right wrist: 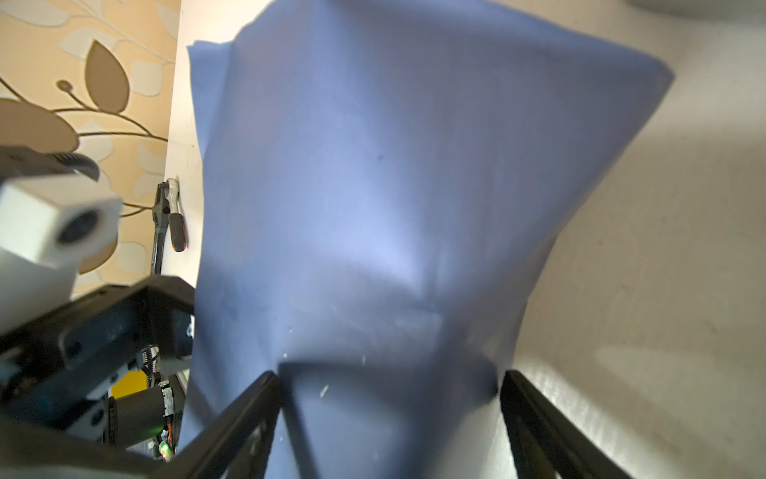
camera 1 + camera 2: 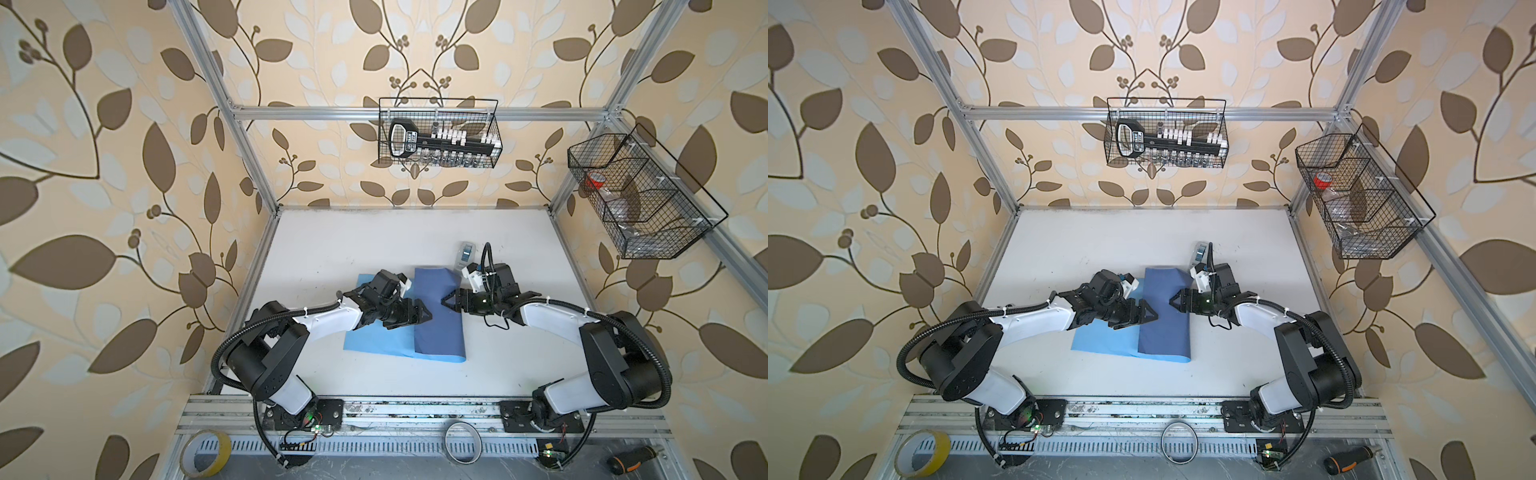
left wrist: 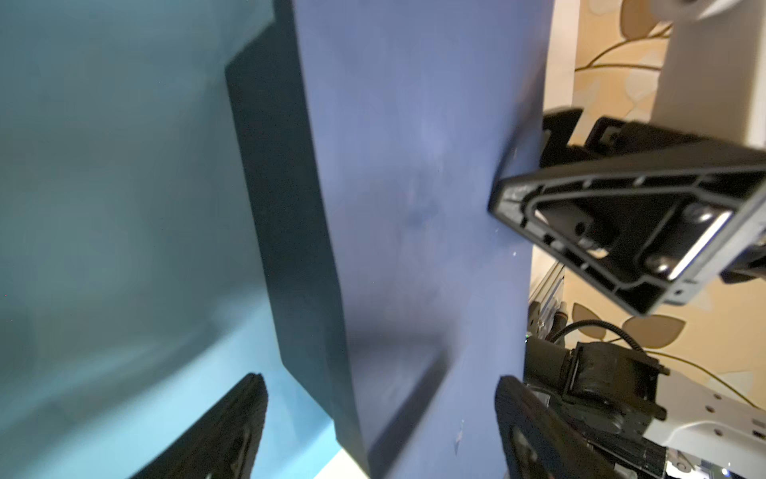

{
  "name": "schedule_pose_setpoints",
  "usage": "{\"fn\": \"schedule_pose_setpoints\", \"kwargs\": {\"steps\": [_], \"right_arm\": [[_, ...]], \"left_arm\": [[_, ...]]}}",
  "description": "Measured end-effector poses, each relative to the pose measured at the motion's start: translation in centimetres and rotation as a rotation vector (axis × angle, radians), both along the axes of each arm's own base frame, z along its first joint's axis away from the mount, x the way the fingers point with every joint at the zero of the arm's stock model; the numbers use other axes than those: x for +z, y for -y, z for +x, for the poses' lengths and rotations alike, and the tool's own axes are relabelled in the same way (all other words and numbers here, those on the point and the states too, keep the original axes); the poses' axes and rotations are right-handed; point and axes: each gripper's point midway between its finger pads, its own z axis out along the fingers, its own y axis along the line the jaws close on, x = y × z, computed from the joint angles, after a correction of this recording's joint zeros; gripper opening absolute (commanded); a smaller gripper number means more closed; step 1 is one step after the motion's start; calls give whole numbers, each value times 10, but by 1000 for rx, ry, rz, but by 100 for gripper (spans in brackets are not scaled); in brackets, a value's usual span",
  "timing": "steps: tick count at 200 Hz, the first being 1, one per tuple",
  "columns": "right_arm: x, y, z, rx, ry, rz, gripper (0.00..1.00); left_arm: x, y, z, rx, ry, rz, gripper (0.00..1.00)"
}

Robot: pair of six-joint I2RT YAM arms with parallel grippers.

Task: Wrap a gift box in wrapping paper
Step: First fold the wrapping paper around the gift box.

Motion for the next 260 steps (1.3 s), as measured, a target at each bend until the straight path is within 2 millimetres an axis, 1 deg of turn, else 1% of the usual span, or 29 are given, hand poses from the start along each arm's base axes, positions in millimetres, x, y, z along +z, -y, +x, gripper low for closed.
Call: {"fn": "schedule_pose_setpoints", "kwargs": {"steps": [34, 61, 89, 126, 178, 226, 260], "right_arm": [[0, -1, 1, 2, 1, 4, 84], [0, -1, 3, -1, 9, 2, 84], [1, 0, 5, -4, 12, -1, 85], [1, 1, 6, -4, 7, -14, 87], [3, 6, 6, -6, 2, -42, 88], [5, 20, 3, -29, -15, -58, 88], [3, 20, -1, -25, -19, -43, 90]], "left_arm": [[-6, 10, -3, -48, -1, 28, 65], [-3, 11, -3, -62, 1, 22, 55], [-1, 13, -4, -70, 3, 11, 47], [1, 15, -3, -73, 10, -3, 41], [2, 17, -2, -71, 15, -17, 34], [4, 18, -1, -70, 23, -23, 33], [4, 18, 0, -66, 19, -25, 32]]}}
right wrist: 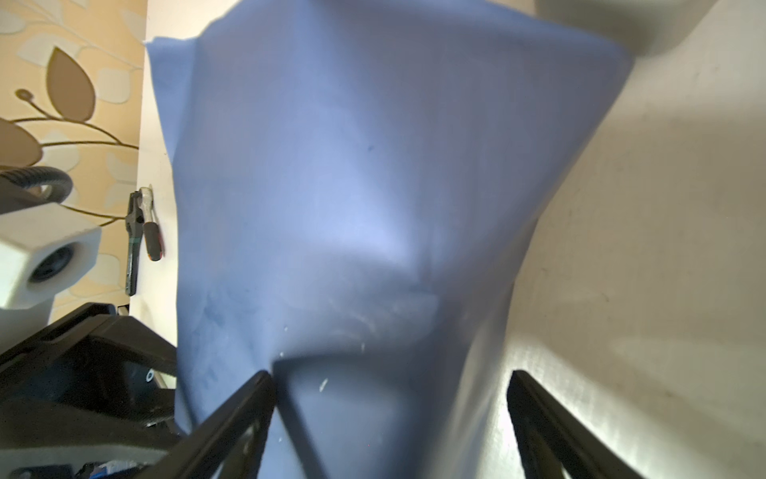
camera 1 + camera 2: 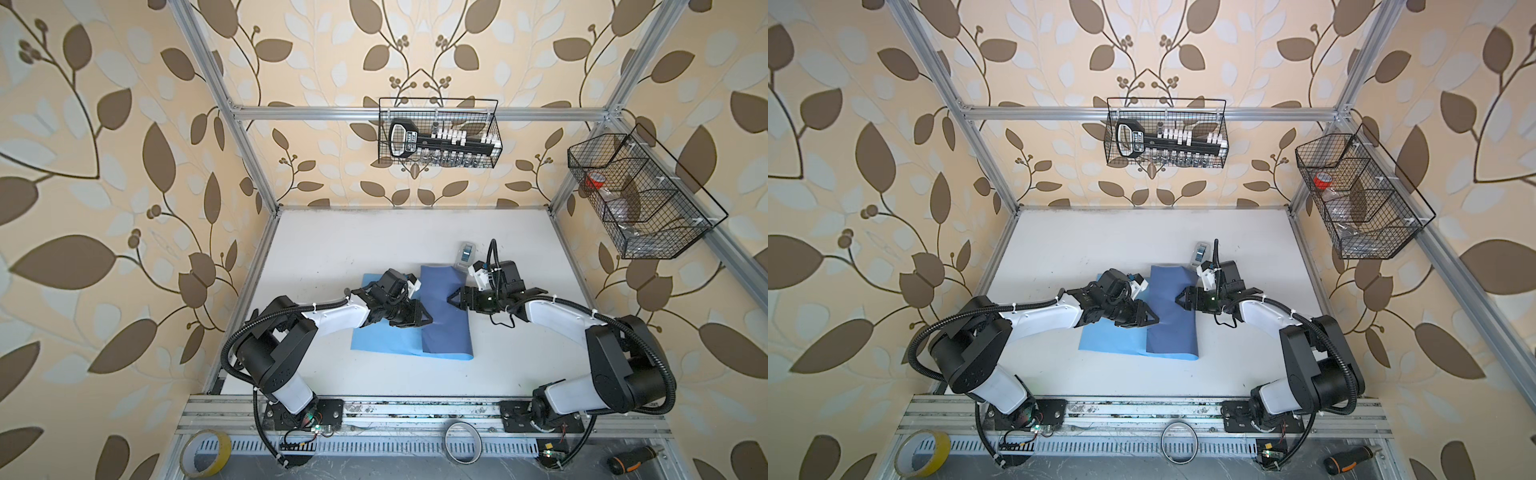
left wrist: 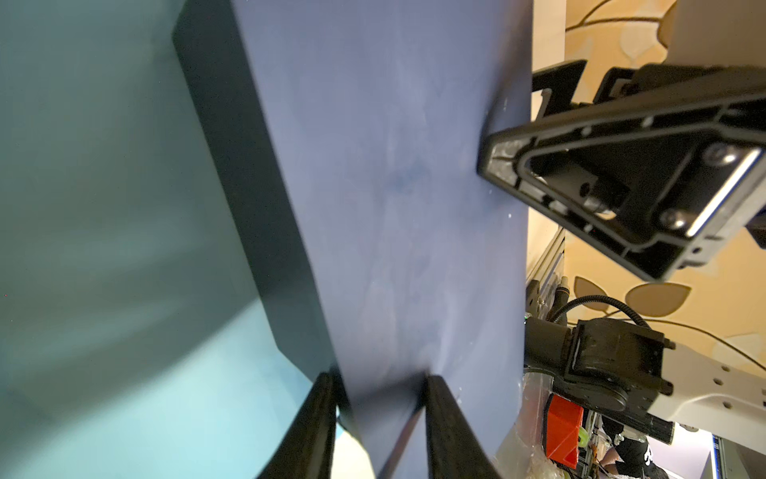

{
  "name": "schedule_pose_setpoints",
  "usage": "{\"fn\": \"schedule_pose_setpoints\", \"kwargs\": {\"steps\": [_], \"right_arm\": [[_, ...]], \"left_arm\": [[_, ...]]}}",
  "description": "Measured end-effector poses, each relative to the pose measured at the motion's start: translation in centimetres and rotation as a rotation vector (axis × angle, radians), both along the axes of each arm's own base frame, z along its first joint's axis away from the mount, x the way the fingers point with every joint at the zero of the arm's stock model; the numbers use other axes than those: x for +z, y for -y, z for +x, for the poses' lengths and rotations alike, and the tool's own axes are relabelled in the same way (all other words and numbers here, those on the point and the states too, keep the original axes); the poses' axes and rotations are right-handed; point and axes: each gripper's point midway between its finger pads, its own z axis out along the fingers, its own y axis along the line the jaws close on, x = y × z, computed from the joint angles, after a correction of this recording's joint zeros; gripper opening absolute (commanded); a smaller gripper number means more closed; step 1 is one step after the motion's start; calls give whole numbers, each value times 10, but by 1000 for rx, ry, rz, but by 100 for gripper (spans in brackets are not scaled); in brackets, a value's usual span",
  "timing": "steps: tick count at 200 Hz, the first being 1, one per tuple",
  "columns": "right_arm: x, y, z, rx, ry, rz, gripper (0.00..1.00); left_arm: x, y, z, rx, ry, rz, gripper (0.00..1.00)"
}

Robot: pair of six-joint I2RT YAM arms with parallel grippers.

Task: Wrap a gift box in wrapping paper
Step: First fold the wrapping paper around the gift box.

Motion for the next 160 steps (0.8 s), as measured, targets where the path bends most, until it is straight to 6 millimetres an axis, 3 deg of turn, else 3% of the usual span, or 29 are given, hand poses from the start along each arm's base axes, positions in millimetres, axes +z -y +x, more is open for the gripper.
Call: {"fn": "schedule_pose_setpoints", "kwargs": {"steps": [38, 160], "right_arm": [[-2, 1, -10, 4, -18, 29, 89], [-5, -3, -8, 3, -6, 62, 84]], "left_arm": [[0, 0, 0, 1, 0, -3, 32], [0, 1, 0, 3, -7, -6, 34]]}}
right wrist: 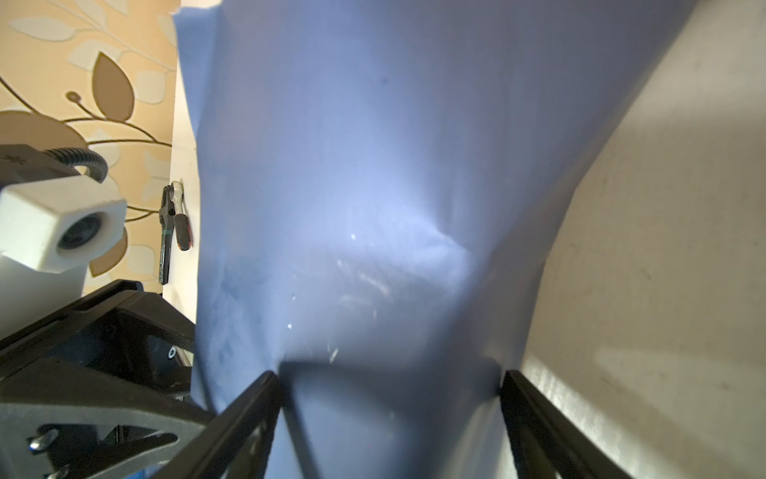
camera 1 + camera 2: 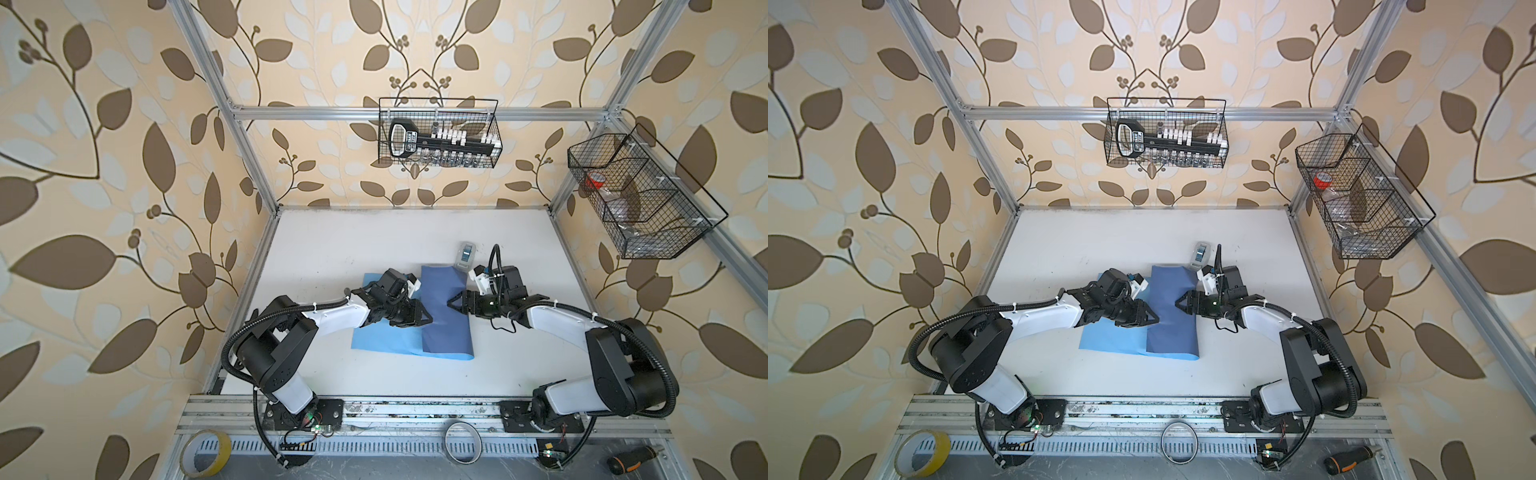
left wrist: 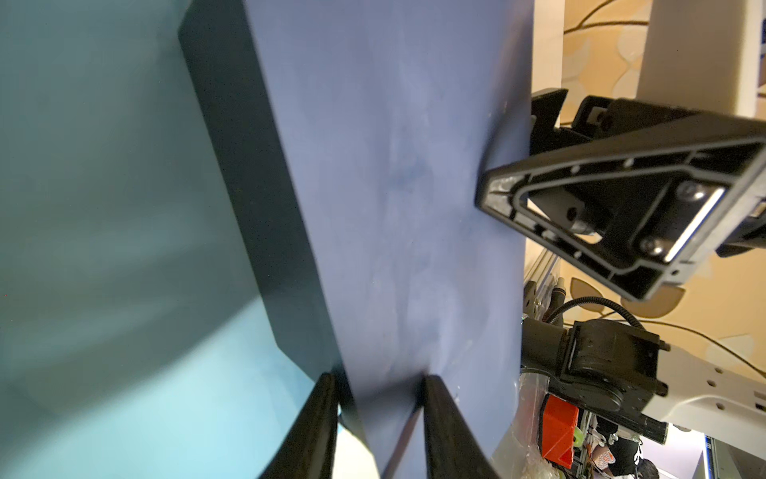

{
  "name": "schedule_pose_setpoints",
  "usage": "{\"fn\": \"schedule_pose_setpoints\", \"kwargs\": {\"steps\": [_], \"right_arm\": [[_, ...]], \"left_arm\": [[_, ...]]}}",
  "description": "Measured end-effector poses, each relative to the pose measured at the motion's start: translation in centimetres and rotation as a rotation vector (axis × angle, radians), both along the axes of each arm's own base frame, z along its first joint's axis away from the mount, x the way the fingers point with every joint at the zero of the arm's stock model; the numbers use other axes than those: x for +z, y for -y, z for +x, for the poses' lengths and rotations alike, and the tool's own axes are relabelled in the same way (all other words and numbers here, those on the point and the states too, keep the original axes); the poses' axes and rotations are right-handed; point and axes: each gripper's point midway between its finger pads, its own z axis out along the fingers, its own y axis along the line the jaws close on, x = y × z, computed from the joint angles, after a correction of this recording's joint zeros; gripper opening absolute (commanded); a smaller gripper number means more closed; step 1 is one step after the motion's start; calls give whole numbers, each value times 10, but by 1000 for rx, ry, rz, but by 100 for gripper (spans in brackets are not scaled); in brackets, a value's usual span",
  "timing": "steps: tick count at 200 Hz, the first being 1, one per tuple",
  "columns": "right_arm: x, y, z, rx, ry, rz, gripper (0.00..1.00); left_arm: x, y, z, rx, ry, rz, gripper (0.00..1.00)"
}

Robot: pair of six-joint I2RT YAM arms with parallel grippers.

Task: Wrap a gift box in wrapping paper
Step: First fold the wrapping paper around the gift box.

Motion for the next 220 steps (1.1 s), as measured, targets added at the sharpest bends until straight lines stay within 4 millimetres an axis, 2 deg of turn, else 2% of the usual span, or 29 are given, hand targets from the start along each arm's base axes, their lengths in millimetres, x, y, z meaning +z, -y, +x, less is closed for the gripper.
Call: {"fn": "schedule_pose_setpoints", "kwargs": {"steps": [51, 84, 116, 153, 182, 206, 220], "right_arm": [[1, 2, 0, -6, -1, 0, 90], [7, 18, 2, -60, -14, 8, 90], [16, 31, 7, -107, -2, 41, 83], [2, 29, -9, -102, -50, 81, 75], [1, 23, -5, -89, -37, 107, 71], [-1, 17, -2, -74, -23, 126, 70], [-1, 15, -1, -70, -11, 131, 68]], "left_arm": [[0, 0, 0, 0, -5, 4, 31], [1, 1, 0, -5, -4, 1, 31], [1, 2, -1, -8, -6, -2, 31], [1, 3, 0, -9, -4, -6, 30], [1, 3, 1, -7, -4, -5, 31], [1, 3, 1, -6, -4, -3, 35], [1, 3, 2, -3, -2, 6, 43]]}}
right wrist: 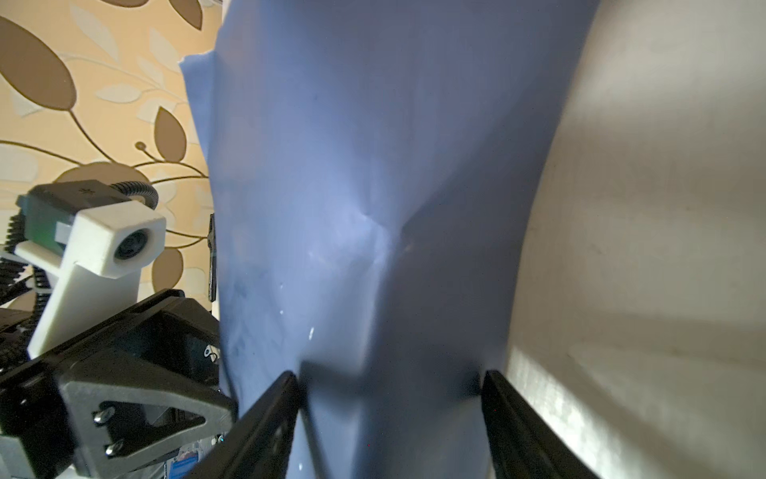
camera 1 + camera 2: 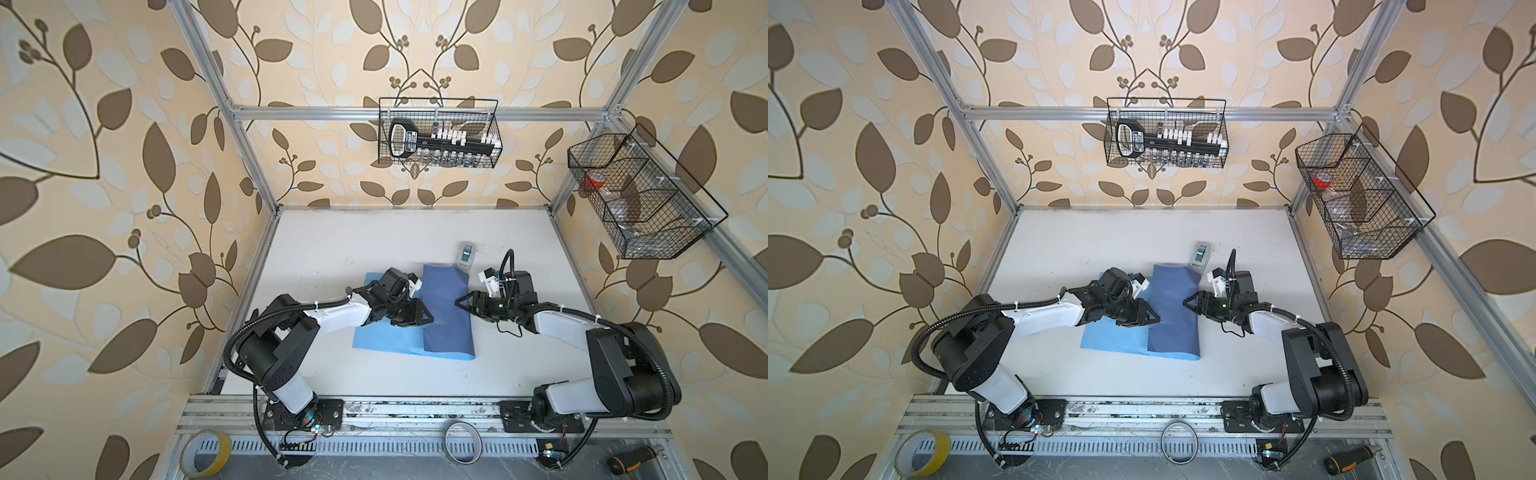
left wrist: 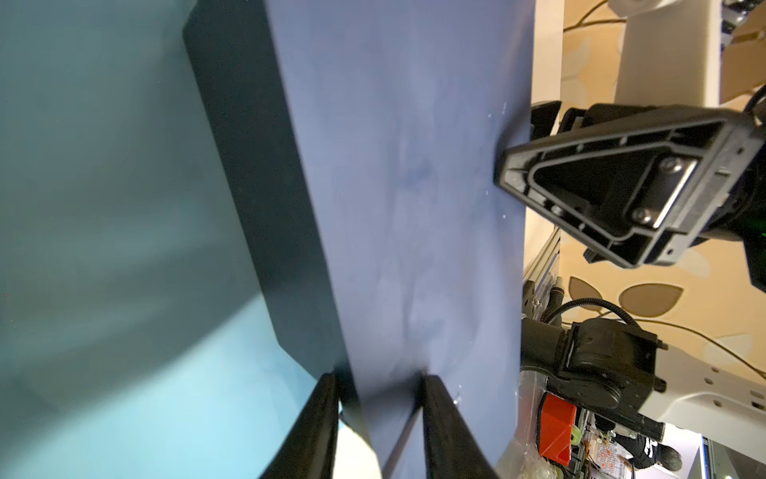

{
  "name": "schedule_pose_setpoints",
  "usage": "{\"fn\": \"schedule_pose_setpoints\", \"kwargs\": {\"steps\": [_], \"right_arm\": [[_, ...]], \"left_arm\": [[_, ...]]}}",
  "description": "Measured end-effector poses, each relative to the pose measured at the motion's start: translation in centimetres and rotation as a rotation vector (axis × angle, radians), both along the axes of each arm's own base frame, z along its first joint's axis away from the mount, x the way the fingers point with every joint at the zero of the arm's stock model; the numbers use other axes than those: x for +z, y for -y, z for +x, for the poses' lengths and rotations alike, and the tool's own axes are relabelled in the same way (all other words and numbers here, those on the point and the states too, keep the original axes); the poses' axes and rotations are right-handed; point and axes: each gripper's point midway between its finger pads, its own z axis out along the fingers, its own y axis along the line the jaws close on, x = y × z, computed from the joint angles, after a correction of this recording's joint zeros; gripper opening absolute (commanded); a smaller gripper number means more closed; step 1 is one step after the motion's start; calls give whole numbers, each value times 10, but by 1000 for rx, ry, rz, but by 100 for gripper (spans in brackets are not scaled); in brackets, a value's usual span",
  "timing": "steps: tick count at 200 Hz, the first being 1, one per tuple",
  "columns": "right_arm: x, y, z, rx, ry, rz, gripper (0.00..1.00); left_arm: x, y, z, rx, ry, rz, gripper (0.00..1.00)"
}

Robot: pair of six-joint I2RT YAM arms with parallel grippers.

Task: Wrap a gift box in wrapping paper
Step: First fold the wrapping paper around the gift box, then fold the wrapping paper for the gift box.

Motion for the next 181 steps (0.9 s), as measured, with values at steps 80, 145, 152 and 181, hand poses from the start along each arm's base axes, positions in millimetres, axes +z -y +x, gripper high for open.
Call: {"fn": "schedule_pose_setpoints", "kwargs": {"steps": [80, 145, 152, 181], "right_arm": [[1, -3, 2, 2, 32, 2, 64], [1, -4, 2, 3, 40, 3, 63], [1, -4, 2, 2, 41, 3, 63], [1, -4, 3, 4, 47, 5, 63]], "left_arm": [[26, -95, 36, 282, 85, 77, 79], [-24, -199, -29, 522, -41, 332, 80], [-29, -202, -35, 523, -60, 344, 80], [-50, -199, -54, 494, -159, 350, 75]]}}
